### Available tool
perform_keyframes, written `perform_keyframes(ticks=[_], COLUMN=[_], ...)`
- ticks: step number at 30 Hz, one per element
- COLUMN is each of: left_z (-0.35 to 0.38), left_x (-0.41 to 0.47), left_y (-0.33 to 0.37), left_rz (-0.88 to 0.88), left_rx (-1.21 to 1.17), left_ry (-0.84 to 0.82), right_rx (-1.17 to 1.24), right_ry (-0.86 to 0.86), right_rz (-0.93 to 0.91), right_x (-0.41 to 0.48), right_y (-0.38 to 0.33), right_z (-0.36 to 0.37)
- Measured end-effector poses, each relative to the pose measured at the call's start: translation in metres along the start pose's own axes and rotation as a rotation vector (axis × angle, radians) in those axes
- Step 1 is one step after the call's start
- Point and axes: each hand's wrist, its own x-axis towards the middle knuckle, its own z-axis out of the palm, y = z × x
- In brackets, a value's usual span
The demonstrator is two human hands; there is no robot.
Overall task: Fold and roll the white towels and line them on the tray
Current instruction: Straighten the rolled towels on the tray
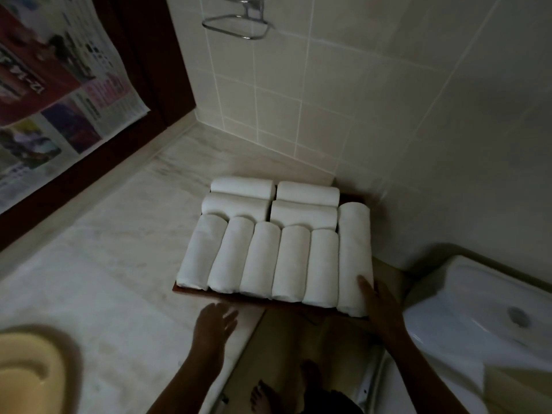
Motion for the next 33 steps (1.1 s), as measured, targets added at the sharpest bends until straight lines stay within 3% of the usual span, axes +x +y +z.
perform_keyframes(ticks=[3,4,8,15,19,24,33], left_z=[0.024,0.03,0.037,0.023,0.026,0.036,0.051], left_x=[-0.019,-0.015,-0.004,0.026,0.034,0.033,0.053], left_y=[-0.006,-0.006,0.008,0.047,0.049,0.042,0.066], left_rz=[-0.11,-0.079,-0.007,0.068,0.085,0.07,0.093], left_rx=[-0.075,-0.004,0.046,-0.071,-0.055,0.001,-0.061], left_ry=[-0.167,-0.195,-0.149,-0.034,-0.058,-0.115,-0.064], right_rx=[-0.015,-0.027,-0.102,-0.177,0.018,0.208,0.184], right_ry=[-0.031,-0.044,-0.098,-0.251,-0.372,-0.308,-0.298], right_rz=[0.045,0.049,0.059,0.03,0.118,0.161,0.186], right_x=[0.0,0.002,0.004,0.006,0.009,0.037,0.063], right_y=[-0.001,0.0,0.0,-0.018,-0.037,-0.063,-0.093], right_z=[0.0,-0.001,0.005,0.039,0.053,0.063,0.077])
